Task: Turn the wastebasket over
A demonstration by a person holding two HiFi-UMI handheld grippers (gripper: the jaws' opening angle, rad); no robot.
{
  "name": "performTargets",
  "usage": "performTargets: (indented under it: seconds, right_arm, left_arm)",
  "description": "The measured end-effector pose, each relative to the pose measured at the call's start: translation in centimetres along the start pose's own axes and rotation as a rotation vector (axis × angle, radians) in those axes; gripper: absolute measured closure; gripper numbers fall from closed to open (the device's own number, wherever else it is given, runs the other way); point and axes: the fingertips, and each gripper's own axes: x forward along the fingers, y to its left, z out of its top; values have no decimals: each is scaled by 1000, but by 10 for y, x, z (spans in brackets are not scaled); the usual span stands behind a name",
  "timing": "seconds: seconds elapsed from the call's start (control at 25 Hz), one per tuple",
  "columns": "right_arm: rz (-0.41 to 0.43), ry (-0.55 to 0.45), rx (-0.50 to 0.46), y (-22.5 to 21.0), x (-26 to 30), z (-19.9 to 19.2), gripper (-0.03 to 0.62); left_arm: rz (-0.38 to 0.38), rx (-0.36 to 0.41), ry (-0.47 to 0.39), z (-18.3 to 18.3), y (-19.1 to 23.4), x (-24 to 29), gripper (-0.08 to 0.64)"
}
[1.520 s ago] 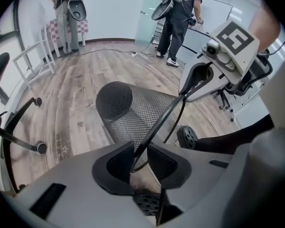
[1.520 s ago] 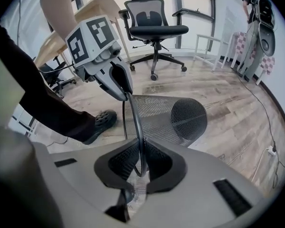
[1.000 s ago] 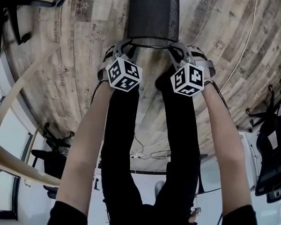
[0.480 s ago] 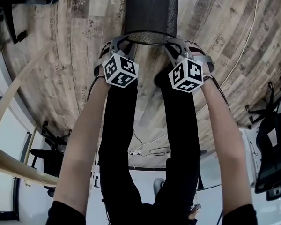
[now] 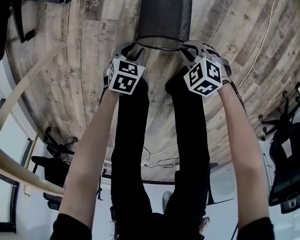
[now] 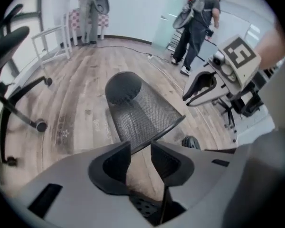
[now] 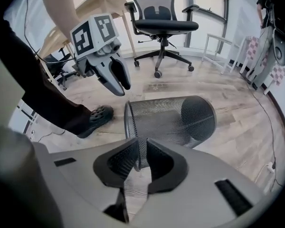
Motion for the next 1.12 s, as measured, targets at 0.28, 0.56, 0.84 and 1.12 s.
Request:
performTargets:
  seconds: [0.28,0.56,0.84,1.12]
  right_arm:
    - [-65,-19,42,-42,-16,18,523]
    - [-147,-68,40,-89,-20,40,523]
    - [-192,-89,25,-123,-17,48,523]
    - [-186,-125,73,-161,-6,65,385]
  left_arm:
    - [-174,-628,-111,7,-34,-13,374]
    - [-314,-1046,-201,23,-54,9,359]
    - [-312,-1181,-209,22,-45,30,394]
    - [-337,-1205,-206,23,-44,31,408]
